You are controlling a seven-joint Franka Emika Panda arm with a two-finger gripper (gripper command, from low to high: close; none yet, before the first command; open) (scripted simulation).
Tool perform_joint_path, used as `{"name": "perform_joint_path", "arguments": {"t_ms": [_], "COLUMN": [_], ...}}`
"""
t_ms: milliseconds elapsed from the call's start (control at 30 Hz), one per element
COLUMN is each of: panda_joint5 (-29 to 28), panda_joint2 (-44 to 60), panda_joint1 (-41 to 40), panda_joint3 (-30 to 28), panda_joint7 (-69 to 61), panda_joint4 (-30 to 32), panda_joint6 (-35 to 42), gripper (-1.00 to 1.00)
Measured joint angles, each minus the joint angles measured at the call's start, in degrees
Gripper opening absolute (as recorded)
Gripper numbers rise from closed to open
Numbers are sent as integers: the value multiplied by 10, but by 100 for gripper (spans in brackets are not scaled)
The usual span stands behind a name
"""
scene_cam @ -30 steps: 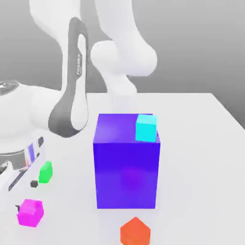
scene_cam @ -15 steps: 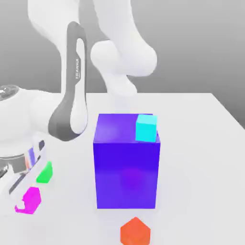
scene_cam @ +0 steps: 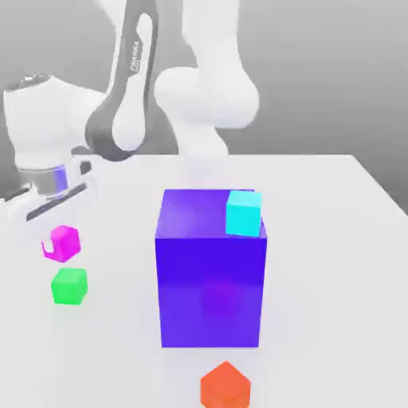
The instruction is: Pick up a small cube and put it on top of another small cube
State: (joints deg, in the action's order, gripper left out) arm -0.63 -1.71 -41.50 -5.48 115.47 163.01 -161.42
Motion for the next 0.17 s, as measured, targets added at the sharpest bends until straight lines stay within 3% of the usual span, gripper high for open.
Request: {"name": "perform_joint_path", "arguments": {"t_ms": [67, 100, 167], "panda_joint5": [14, 20, 20], "panda_joint2": [41, 56, 56], "panda_joint1": [-2, -3, -3], "panda_joint3": [6, 8, 8], "panda_joint7": [-10, -14, -14], "panda_joint4": [-2, -2, -2], "panda_joint6": [-39, -53, -53], "gripper": [-100, 100, 100]}}
